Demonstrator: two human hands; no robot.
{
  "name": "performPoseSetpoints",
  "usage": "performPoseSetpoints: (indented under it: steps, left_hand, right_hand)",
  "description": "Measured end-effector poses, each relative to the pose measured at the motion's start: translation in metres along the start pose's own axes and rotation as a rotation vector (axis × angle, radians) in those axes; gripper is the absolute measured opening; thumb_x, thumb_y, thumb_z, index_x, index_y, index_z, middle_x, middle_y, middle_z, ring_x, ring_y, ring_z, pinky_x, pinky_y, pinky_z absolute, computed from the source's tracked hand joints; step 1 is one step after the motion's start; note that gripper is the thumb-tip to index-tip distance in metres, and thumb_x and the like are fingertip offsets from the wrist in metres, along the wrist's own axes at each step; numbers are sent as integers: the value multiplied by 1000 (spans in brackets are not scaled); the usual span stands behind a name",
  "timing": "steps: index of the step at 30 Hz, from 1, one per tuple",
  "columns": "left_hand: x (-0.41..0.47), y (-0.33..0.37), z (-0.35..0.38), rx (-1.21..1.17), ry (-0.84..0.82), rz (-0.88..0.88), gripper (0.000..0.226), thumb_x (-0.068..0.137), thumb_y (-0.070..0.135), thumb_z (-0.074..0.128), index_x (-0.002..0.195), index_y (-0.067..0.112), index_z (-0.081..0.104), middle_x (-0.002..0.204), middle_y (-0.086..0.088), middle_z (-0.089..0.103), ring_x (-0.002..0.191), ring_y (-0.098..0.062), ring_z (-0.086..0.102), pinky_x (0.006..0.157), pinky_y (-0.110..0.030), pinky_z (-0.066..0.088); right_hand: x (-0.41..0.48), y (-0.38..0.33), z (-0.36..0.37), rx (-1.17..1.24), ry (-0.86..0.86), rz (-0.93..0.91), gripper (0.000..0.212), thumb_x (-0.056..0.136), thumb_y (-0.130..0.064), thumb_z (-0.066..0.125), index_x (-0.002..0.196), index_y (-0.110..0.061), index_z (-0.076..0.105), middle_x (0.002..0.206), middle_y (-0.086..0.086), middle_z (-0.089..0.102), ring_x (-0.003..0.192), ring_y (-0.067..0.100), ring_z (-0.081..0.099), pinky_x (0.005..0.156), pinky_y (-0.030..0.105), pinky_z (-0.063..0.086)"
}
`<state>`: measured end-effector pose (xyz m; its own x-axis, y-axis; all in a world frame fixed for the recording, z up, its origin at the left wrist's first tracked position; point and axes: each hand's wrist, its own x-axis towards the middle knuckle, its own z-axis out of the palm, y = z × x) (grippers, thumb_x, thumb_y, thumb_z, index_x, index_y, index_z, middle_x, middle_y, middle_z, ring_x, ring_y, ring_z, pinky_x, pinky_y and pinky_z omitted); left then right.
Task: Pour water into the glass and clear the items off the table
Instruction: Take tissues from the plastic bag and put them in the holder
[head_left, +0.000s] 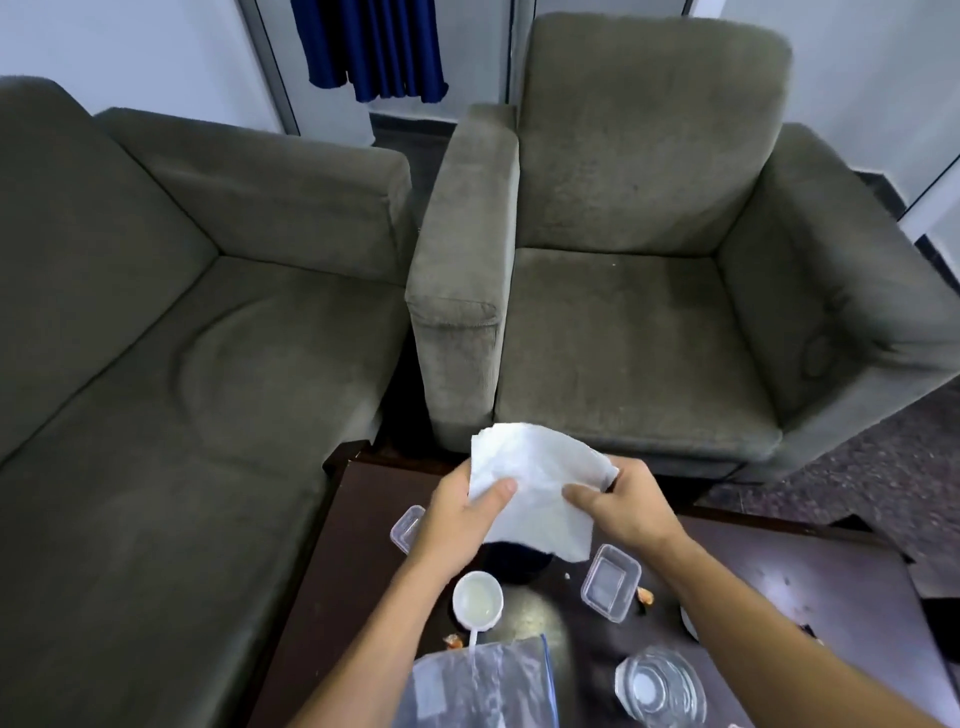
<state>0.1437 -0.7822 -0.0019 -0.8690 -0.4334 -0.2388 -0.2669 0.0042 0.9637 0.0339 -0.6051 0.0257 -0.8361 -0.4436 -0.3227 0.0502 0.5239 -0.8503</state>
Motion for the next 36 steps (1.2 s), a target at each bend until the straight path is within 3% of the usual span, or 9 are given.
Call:
performPoseSetpoints:
  steps: [3, 6, 10, 13, 19, 23, 28, 34, 36]
  left_hand:
    - [4, -15, 12, 148, 175, 62, 17, 96, 27, 64, 109, 19, 71, 96, 8, 76, 94, -8, 71, 77, -18, 52]
    - [0, -34, 27, 176, 273, 73, 24, 100, 25, 58, 112, 8, 70, 101, -3, 76, 99, -16, 70, 84, -25, 53]
    - [-7, -51, 46, 78, 266, 48, 21, 101, 21, 53, 110, 33, 66, 101, 20, 73, 99, 5, 66, 80, -10, 48]
    - [-6, -62, 54, 93, 262, 31, 20, 100, 24, 51, 107, 36, 65, 98, 24, 71, 91, 1, 67, 78, -22, 53]
    - [-4, -77, 52, 104, 250, 18, 27, 101, 18, 52, 105, 42, 64, 94, 16, 73, 89, -2, 67, 76, -23, 53]
    - [1, -80, 50, 99, 221, 23, 35, 100, 7, 51, 113, 36, 66, 99, 24, 73, 93, 3, 67, 72, -8, 47]
    - [7, -83, 52, 290, 256, 96, 33, 95, 11, 57, 116, 35, 65, 90, 28, 67, 92, 11, 61, 76, -9, 47]
    - [13, -91, 51, 511, 327, 196, 23, 85, 5, 62, 79, 27, 58, 77, 15, 60, 84, -16, 60, 72, -37, 50]
    - [15, -92, 49, 538, 314, 207, 17, 87, 9, 61, 82, 26, 63, 85, 14, 64, 89, -13, 59, 77, -39, 49]
  right_hand:
    - [4, 5, 16, -80, 109, -123, 10, 81, -21, 64, 86, -18, 71, 74, 5, 71, 66, 13, 60, 71, 40, 55]
    - [1, 18, 34, -131, 163, -201, 21, 85, -13, 61, 76, -32, 66, 65, -9, 65, 58, 8, 54, 59, 28, 49]
    - [-5, 39, 52, -45, 224, -149, 29, 89, -12, 59, 80, -38, 67, 69, -17, 66, 60, 1, 57, 55, 13, 42]
    - [-6, 50, 60, -23, 255, -121, 33, 90, -16, 58, 71, -42, 65, 68, -19, 64, 60, 0, 57, 52, 10, 41]
    - [0, 71, 64, -137, 213, -100, 26, 93, -13, 58, 88, -33, 74, 78, -11, 67, 68, 8, 62, 60, 20, 43]
    - [10, 75, 67, -152, 196, -141, 40, 93, -11, 58, 72, -45, 64, 77, -11, 65, 70, 9, 61, 60, 20, 41]
    - [19, 85, 69, -225, 175, -208, 43, 90, -10, 59, 72, -49, 59, 75, -12, 63, 76, 3, 61, 57, 14, 42]
    - [23, 97, 74, -391, 147, -322, 28, 85, -6, 64, 95, -29, 75, 98, -15, 67, 87, 7, 58, 73, 10, 40]
    - [25, 101, 75, -477, 171, -366, 25, 86, -12, 66, 102, -28, 76, 107, -12, 67, 92, 14, 55, 80, 25, 44]
